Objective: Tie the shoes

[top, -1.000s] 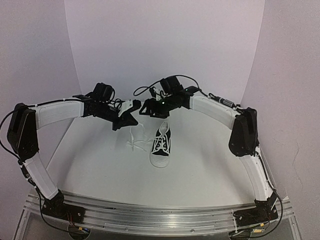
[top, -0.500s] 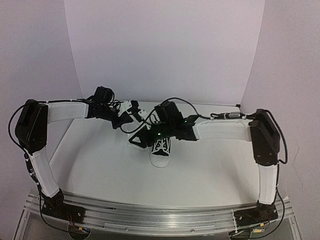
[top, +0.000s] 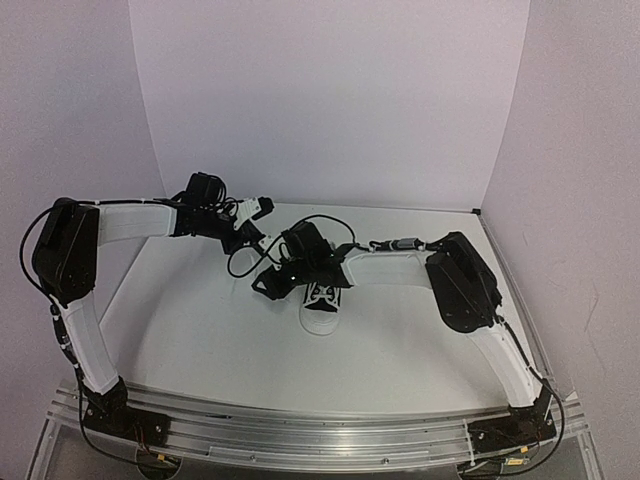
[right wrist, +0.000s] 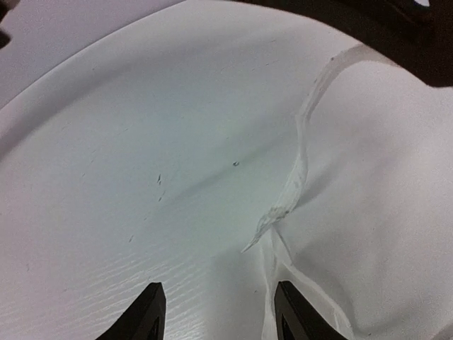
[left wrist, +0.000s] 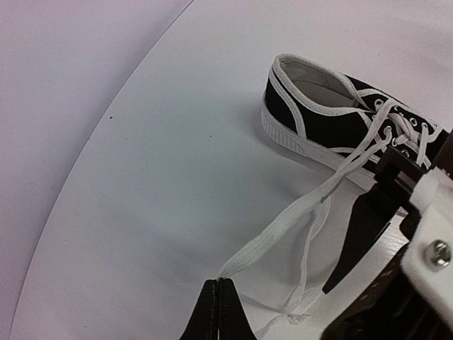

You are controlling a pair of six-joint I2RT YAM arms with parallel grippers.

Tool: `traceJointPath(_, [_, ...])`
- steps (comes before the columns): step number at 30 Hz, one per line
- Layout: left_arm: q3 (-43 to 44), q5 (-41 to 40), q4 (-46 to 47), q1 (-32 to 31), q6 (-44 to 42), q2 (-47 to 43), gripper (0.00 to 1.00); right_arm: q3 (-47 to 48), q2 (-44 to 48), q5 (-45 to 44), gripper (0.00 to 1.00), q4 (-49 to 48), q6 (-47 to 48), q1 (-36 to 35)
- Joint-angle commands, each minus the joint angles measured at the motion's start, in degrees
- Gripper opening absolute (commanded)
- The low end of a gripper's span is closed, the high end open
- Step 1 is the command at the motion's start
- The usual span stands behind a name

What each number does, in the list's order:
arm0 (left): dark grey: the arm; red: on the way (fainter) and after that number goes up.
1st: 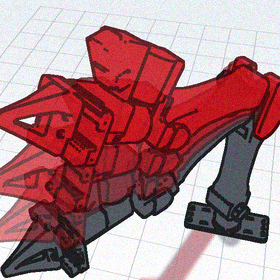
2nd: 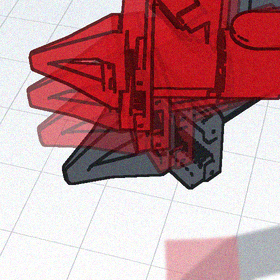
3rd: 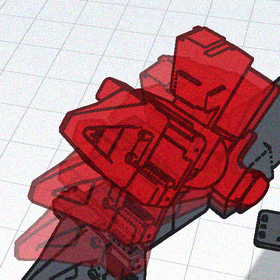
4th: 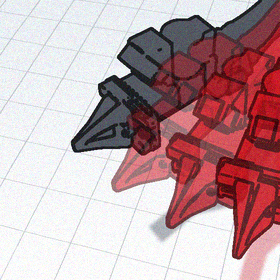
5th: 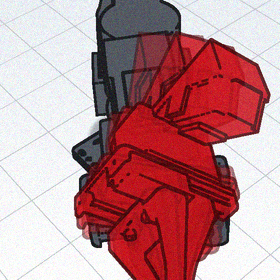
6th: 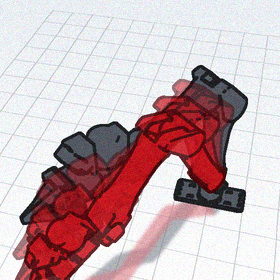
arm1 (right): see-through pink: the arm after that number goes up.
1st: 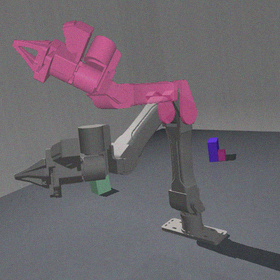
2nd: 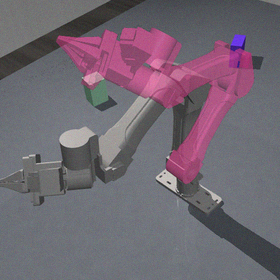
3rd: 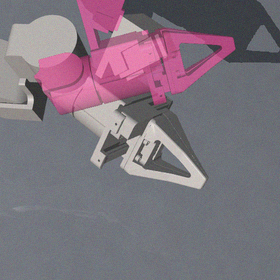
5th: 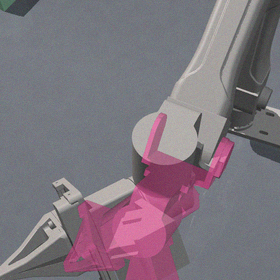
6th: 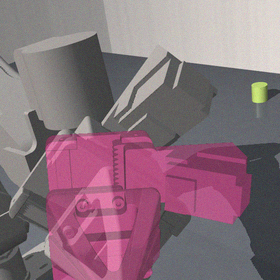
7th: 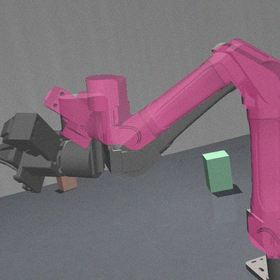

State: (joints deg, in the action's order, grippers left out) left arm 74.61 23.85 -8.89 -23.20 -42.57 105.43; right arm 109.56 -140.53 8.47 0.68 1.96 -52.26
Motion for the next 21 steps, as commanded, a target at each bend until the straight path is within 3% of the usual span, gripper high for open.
traceJointPath(1, [1.42, 1.27, 1.05, 0.04, -0.10, 0.61, 0.00, 5.60, -4.07, -3.51, 0.49, 6.74, 1.62, -0.27])
traceJointPath(4, [1.32, 1.26, 1.13, -0.03, 0.03, 0.58, 0.00, 4.46, -4.26, -5.74, 0.45, 7.19, 2.03, -0.25])
traceJointPath(12, [1.45, 1.84, 0.58, 0.00, 0.20, 0.73, 0.00, 7.18, -7.94, -8.42, 0.46, 11.22, -0.83, -0.16])
traceJointPath(14, [1.42, 1.89, 0.46, -0.02, 0.20, 0.66, 0.00, 7.94, -8.44, -8.45, 0.39, 13.42, -2.32, -0.14])
traceJointPath(18, [1.46, 1.90, 0.33, -0.01, 0.21, 0.66, 0.00, 4.27, -7.05, -8.40, 0.03, 14.26, -4.33, -0.18])
traceJointPath(21, [1.57, 2.13, -0.25, 0.00, -0.21, 0.70, 0.00, 3.06, -4.74, -6.99, 0.00, 14.30, -4.01, -0.19])
